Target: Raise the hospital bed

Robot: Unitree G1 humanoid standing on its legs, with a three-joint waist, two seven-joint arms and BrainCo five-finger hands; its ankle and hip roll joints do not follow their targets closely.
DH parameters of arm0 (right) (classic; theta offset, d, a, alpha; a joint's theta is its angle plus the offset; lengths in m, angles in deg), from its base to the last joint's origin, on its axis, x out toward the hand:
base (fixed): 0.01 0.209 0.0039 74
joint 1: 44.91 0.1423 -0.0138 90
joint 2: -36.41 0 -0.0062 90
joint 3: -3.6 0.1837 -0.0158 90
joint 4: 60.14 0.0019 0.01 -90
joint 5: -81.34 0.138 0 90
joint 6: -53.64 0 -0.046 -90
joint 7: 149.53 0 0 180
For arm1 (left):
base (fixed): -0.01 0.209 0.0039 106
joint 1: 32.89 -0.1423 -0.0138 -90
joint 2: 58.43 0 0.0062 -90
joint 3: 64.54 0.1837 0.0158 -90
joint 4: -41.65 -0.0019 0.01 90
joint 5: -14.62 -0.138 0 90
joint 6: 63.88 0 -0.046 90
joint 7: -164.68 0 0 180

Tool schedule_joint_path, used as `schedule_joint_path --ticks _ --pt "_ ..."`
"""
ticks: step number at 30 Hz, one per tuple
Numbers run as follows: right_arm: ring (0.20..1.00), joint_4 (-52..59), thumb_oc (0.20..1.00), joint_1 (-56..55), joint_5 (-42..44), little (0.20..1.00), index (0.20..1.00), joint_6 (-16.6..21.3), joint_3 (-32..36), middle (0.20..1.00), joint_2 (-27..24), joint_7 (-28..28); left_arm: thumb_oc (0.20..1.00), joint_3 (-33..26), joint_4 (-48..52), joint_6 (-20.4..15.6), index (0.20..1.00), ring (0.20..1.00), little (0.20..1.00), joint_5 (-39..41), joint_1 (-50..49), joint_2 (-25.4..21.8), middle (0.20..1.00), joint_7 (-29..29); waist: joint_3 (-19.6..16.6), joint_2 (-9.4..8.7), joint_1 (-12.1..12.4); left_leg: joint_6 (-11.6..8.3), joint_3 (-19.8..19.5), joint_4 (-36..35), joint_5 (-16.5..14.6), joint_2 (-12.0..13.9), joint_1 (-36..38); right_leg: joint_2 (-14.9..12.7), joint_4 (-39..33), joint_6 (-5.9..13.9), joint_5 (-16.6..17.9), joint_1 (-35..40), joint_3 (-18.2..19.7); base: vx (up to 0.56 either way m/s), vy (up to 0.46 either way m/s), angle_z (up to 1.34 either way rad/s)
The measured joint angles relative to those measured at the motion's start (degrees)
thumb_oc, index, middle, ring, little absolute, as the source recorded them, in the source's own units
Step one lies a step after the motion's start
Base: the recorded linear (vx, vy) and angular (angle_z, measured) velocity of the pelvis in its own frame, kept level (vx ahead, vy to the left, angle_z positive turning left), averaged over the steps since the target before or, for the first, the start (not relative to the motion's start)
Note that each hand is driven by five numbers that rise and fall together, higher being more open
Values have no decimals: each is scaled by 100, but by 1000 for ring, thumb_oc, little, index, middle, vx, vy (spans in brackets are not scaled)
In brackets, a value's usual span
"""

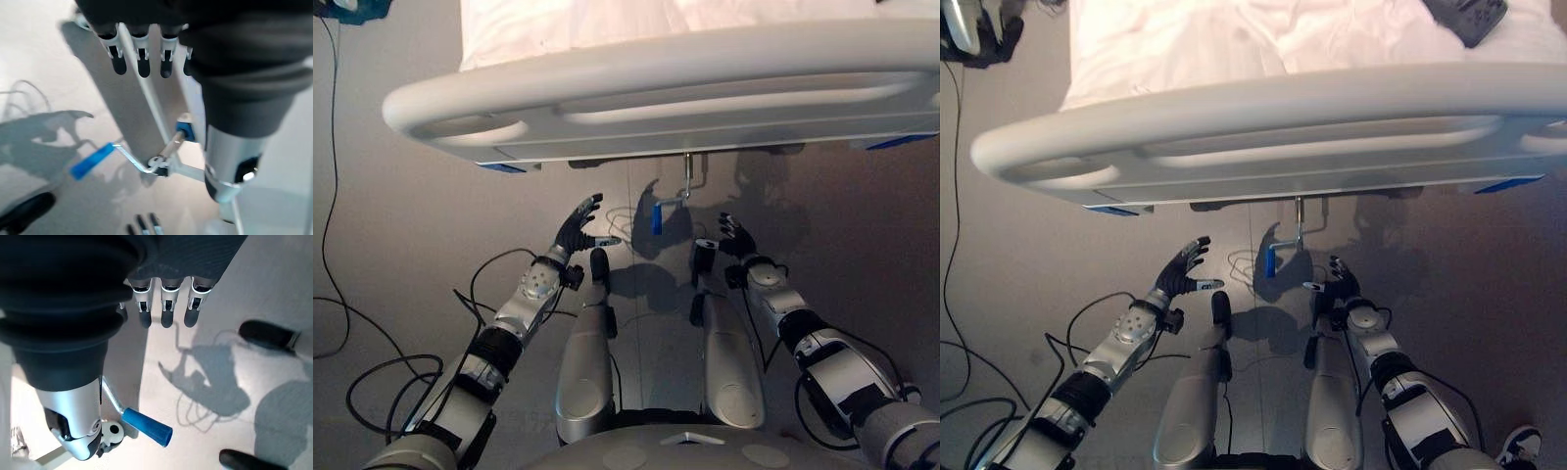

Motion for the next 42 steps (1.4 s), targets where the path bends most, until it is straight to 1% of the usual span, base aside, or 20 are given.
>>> schedule_joint_path --ticks 1,2,4,7,8,9,10,12,14,15,16,18,19,20,22,27,35,39,42 --pt "1000 127 1000 43 87 1000 1000 15 -10 1000 -43 8 1000 -2 224 -40 1000 1000 1000 49 23 -100 1000 8 13 -4 7 -2 4 28 2 0 -121 3 46 -11 -2 -143 24 -45 0 -2" --pt "1000 132 1000 79 113 1000 1000 11 -34 1000 -30 5 1000 -6 243 -63 1000 1000 1000 67 77 -100 1000 8 22 -5 7 0 11 36 1 0 -172 1 68 -13 -4 -203 37 -42 -5 -4" --pt "1000 556 1000 158 364 1000 1000 25 -276 1000 -136 -13 1000 105 651 -94 1000 1000 1000 281 232 -377 1000 27 15 -33 6 10 -3 204 -40 -3 -597 -9 308 -17 -106 -670 89 -35 1 0" --pt "1000 711 1000 386 651 1000 1000 28 -393 1000 -143 -91 1000 354 601 -88 1000 1000 1000 393 620 -615 1000 71 31 -44 0 4 -22 354 -24 21 -1010 3 473 -93 -69 -1087 100 0 0 0" --pt "1000 712 1000 429 745 1000 1000 28 -421 1000 -132 -108 1000 393 580 -77 1000 1000 1000 411 654 -625 1000 77 32 -46 -12 3 -21 368 -24 26 -1061 3 490 -98 -74 -1135 106 0 0 0" --pt "1000 723 1000 492 1098 1000 1000 69 -512 1000 -146 -132 1000 669 578 -77 1000 1000 1000 483 849 -704 1000 72 32 -47 -8 3 -21 424 -25 24 -1164 1 521 -102 -77 -1234 110 0 0 0" --pt "1000 720 1000 499 1207 1000 1000 77 -531 1000 -181 -151 1000 823 577 -77 1000 1000 1000 499 918 -778 1000 91 32 -47 -12 2 -26 444 -25 21 -1237 -3 543 -101 -80 -1303 111 0 0 0" --pt "1000 722 1000 624 1698 1000 1000 117 -548 1000 -185 -247 1000 943 600 -70 1000 1000 1000 506 1209 -809 1000 116 33 -51 -22 1 -38 482 -26 18 -1494 -18 558 -83 -90 -1530 116 18 23 4" --pt "1000 754 1000 726 2097 1000 1000 115 -653 1000 -211 -321 1000 956 682 -72 1000 1000 1000 509 1330 -907 1000 118 39 -61 -20 0 -57 510 -25 18 -1665 -20 578 -92 -83 -1690 113 90 16 3" --pt "1000 866 1000 754 2379 1000 1000 108 -810 1000 -255 -408 1000 908 835 -72 1000 1000 1000 520 1331 -995 1000 121 55 -83 -15 -23 -78 540 -40 19 -1744 -14 589 -90 -91 -1763 111 85 5 2" --pt "1000 946 1000 747 2466 1000 1000 109 -868 1000 -286 -470 1000 903 851 -81 1000 1000 1000 555 1330 -1003 1000 127 55 -84 -10 -62 -88 558 -13 19 -1751 -12 596 -127 -63 -1762 112 0 0 0" --pt "1000 1287 1000 818 2766 1000 1000 103 -1137 1000 -445 -658 1000 953 971 -81 1000 1000 1000 714 1380 -1108 1000 142 57 -94 -12 -83 -147 576 -34 21 -1800 -13 594 -114 -88 -1763 102 13 6 5" --pt "1000 1440 1000 830 2898 1000 1000 101 -1262 1000 -528 -703 1000 1019 1074 -70 1000 1000 1000 751 1412 -1174 1000 138 58 -94 -7 -87 -154 578 -34 19 -1828 -15 587 -112 -90 -1777 89 28 17 10" --pt "1000 1727 1000 905 3037 1000 1000 83 -1488 1000 -705 -765 1000 1151 1329 -86 1000 1000 1000 784 1484 -1336 1000 169 60 -101 -2 -87 -174 593 -33 16 -1903 -21 596 -112 -90 -1829 63 19 16 7" --pt "1000 1730 1000 1021 3309 1000 1000 67 -1557 1000 -733 -853 1000 1294 1456 -89 1000 1000 1000 862 1672 -1418 1000 200 61 -104 11 -87 -190 617 -33 3 -1972 -43 602 -111 -89 -1868 34 13 17 7" --pt "1000 1553 1000 1351 3593 1000 1000 14 -1656 1000 -680 -869 1000 1620 1504 -91 1000 1000 1000 889 2178 -1419 1000 224 61 -104 -1 -68 -258 687 -17 -44 -2146 -98 650 -103 -88 -1979 -16 8 20 6" --pt "1000 1518 1000 1390 3902 1000 1000 4 -1650 1000 -463 -902 1000 1606 1752 -100 1000 1000 1000 882 2238 -1421 1000 205 60 -104 26 -64 -313 727 -14 -74 -2224 -122 674 -102 -90 -2036 -22 4 23 2" --pt "1000 1495 1000 1458 3916 1000 1000 3 -1646 1000 -383 -933 1000 1602 1756 -99 1000 1000 1000 873 2250 -1420 1000 174 60 -102 34 -61 -319 749 -11 -83 -2322 -135 675 -94 -84 -2119 -22 0 0 0" --pt "1000 1107 1000 1579 3913 1000 1000 0 -1626 1000 -207 -962 1000 1595 1825 -99 1000 1000 1000 875 2263 -1420 1000 174 59 -101 75 -61 -322 754 -11 -85 -2328 -140 675 -93 -84 -2121 -29 0 0 0"
